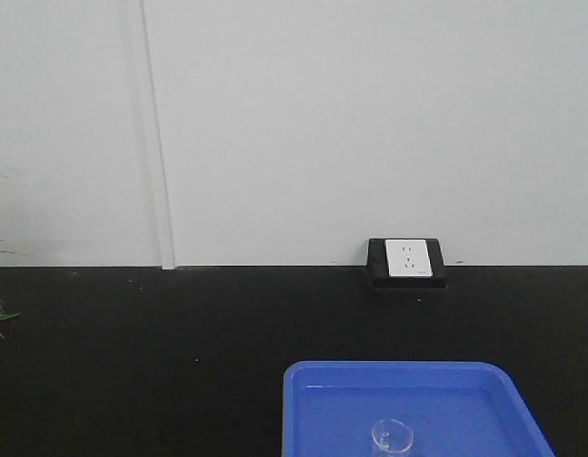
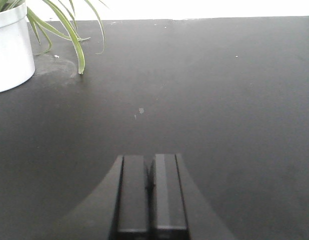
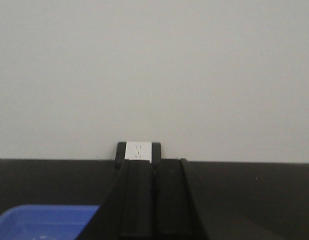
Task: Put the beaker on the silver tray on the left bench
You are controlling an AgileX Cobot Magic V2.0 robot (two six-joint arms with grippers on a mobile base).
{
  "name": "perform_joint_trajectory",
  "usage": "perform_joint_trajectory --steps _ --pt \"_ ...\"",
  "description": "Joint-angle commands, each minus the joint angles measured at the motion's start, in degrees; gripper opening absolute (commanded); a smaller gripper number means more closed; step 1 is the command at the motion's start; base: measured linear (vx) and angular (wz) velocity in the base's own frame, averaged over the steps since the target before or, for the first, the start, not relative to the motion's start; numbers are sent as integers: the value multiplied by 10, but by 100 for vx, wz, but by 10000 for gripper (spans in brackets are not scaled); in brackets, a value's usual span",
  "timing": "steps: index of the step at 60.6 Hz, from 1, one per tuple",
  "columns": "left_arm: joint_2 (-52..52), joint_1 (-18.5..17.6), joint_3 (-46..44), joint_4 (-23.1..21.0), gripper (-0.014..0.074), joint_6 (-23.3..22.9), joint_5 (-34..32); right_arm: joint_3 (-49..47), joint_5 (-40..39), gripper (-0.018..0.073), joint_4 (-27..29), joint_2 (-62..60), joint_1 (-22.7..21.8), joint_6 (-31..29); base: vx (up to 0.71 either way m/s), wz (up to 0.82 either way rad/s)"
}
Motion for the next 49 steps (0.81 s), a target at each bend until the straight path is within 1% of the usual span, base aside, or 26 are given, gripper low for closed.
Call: perform_joint_trajectory --steps 1,16,28,33,42,49 --pt "-6 0 12 -4 1 0 -45 -20 -34 -6 -2 51 -3 0 0 0" --pt "-6 0 12 -4 1 0 -45 -20 -45 24 0 137 -3 0 0 0" --pt "-6 0 12 -4 1 0 -45 -20 -69 107 1 189 -3 0 0 0" --pt "-6 0 12 -4 1 0 -45 -20 -68 169 1 208 -3 0 0 0" --pt "-6 0 12 -4 1 0 -45 -20 -67 323 1 253 -3 0 0 0" --pt "-6 0 12 -4 1 0 -45 -20 -90 416 1 298 -3 0 0 0"
